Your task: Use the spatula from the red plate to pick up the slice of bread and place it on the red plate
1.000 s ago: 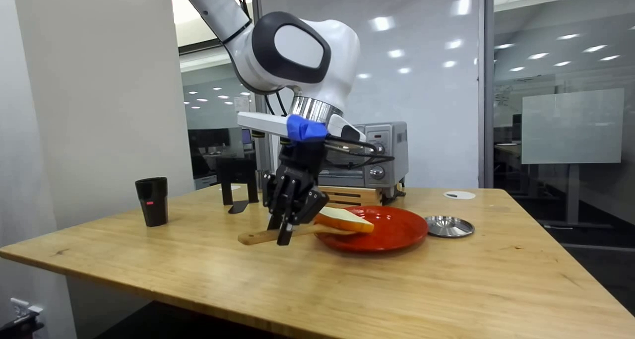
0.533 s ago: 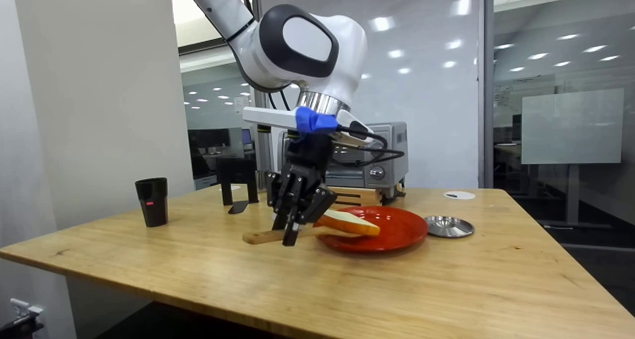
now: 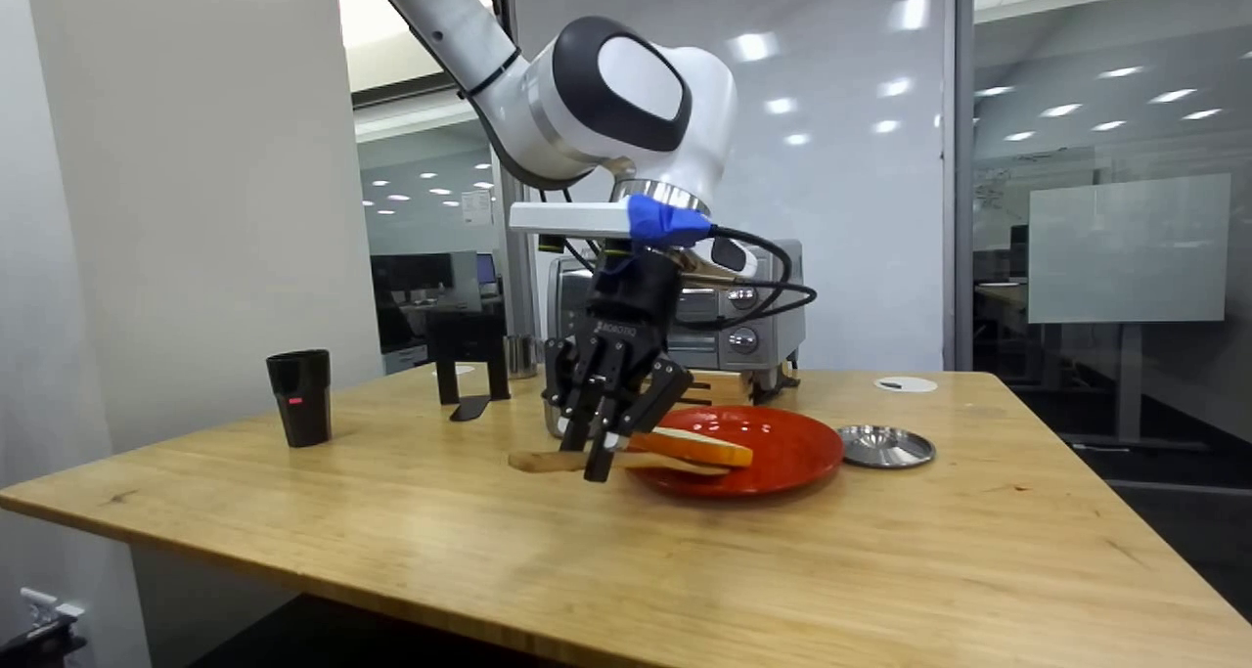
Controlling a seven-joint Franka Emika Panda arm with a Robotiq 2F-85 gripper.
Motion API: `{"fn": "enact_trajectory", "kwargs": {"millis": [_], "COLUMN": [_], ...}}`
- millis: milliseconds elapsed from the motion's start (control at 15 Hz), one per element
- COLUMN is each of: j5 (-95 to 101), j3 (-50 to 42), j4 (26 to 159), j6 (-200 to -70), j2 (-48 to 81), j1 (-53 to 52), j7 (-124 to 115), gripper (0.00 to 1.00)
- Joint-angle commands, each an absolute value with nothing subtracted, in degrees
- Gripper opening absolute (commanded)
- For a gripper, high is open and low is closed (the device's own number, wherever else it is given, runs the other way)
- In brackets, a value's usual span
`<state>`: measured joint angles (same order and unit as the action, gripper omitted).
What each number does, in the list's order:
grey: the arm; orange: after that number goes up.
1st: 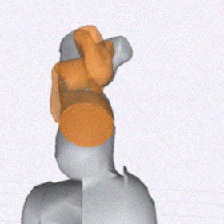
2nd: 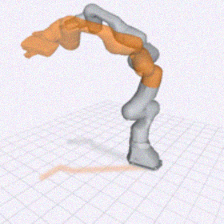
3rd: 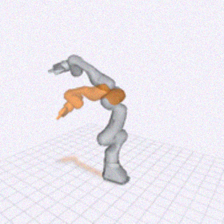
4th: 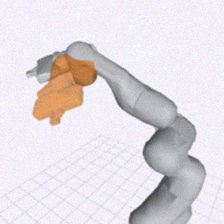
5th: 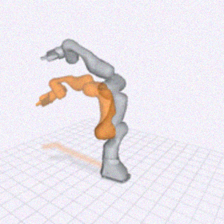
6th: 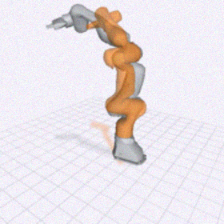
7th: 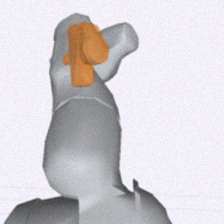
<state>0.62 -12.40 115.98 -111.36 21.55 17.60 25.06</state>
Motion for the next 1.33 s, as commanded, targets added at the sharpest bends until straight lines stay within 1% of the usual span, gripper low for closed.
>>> {"fn": "enact_trajectory", "kwargs": {"millis": [0, 533, 1267], "j5": [3.4, 6.8, 12.4], "j3": [-11.8, -11.5, -10.4], "j4": [111.3, 109.5, 107.1], "j6": [-107.9, -108.0, -101.7], "j2": [23.5, 23.6, 23.7], "j1": [17.7, 17.0, 16.8], "j7": [24.2, 23.3, 26.5], "gripper": [0.07, 0.07, 0.07]}}
